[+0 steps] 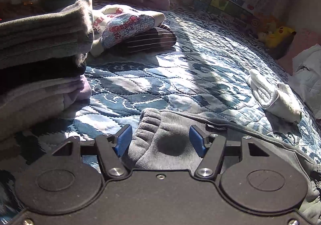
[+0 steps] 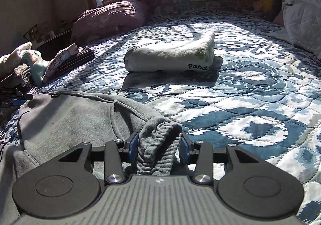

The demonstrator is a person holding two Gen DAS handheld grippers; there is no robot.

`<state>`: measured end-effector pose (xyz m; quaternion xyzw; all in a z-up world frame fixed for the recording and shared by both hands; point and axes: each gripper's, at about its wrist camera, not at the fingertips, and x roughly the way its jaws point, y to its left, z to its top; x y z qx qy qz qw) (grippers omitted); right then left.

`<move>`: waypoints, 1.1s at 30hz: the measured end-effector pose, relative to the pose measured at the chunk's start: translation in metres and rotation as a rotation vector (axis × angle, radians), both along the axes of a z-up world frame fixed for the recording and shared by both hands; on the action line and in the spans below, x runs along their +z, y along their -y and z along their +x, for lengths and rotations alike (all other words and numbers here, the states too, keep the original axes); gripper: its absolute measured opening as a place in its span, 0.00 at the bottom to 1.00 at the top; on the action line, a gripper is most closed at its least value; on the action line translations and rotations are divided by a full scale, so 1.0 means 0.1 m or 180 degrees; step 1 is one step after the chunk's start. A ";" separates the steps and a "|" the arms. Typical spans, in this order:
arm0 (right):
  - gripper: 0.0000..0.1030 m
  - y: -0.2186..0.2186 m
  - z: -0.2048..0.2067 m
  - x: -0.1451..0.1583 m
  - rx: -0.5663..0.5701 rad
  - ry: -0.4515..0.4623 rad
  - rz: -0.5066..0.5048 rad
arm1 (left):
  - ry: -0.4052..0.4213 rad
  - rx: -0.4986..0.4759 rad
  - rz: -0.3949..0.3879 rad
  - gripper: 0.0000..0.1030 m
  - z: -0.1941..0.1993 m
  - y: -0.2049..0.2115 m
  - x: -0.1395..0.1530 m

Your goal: Fold clothes

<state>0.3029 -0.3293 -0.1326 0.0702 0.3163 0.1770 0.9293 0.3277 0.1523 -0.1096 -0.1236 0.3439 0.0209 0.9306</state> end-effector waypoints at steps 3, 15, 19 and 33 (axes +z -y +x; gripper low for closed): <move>0.21 0.09 -0.06 0.07 -0.0055 0.0179 0.0228 | 0.0119 -0.0037 0.0042 0.32 -0.03 -0.06 -0.02; 0.56 0.26 0.05 -0.02 -0.0455 -0.0066 0.0268 | 0.0335 -0.0001 0.0832 0.56 -0.18 0.11 0.16; 0.55 0.10 -0.09 0.09 -0.0269 0.0163 0.0046 | 0.0561 -0.0386 0.0615 0.56 -0.29 0.21 0.32; 0.56 -0.29 -0.41 0.03 0.0082 0.0282 -0.0748 | 0.0011 -0.0568 0.1076 0.63 -0.16 0.51 -0.02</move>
